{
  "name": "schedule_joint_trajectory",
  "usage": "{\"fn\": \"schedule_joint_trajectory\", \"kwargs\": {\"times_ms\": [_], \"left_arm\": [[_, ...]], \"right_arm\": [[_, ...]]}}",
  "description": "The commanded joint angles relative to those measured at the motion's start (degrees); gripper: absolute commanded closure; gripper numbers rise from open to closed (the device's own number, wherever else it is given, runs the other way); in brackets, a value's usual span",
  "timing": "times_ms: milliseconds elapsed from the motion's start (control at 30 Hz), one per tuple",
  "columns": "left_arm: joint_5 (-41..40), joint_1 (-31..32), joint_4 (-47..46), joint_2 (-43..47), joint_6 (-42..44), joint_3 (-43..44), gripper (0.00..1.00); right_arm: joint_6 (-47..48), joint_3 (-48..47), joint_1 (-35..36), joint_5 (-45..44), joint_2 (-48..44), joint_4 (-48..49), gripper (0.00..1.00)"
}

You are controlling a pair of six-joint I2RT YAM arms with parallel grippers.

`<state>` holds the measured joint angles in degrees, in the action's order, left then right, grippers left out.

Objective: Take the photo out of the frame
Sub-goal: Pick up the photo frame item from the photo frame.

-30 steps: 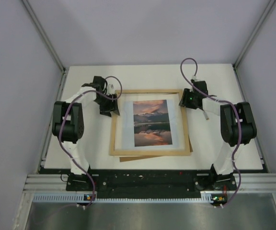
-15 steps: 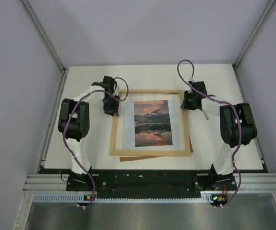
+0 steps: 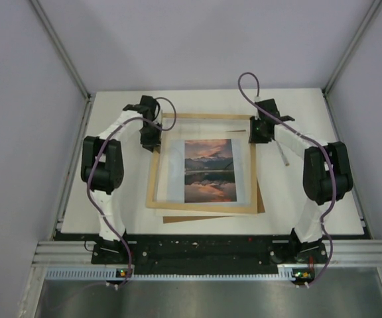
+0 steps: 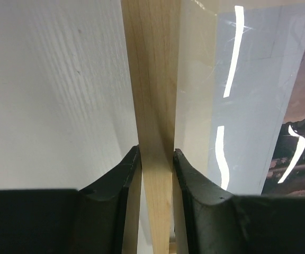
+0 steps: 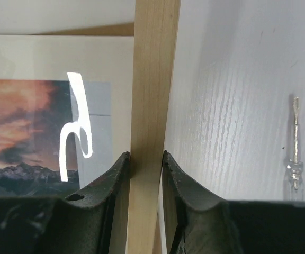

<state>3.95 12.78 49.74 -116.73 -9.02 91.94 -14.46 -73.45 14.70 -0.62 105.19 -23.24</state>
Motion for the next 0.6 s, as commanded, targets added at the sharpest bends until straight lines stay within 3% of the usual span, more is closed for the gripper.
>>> {"fn": "schedule_joint_trajectory", "kwargs": {"times_ms": [0,233,567], "left_arm": [[5.72,0.41,2.37,5.8,2.33,6.05,1.0],[1.34,-4.07,8.35,10.72,3.91,9.66,1.0],[-11.15,-14.25,14.86,12.31,8.48,9.4,1.0]], "right_arm": [[0.22,-8.98,4.1,2.91,-5.25,-3.29,1.0],[-2.15,-18.47,11.04,5.11,-2.28,-4.97,1.0],[-8.82,-35.78,20.45,10.54,15.82,-5.23,1.0]]}}
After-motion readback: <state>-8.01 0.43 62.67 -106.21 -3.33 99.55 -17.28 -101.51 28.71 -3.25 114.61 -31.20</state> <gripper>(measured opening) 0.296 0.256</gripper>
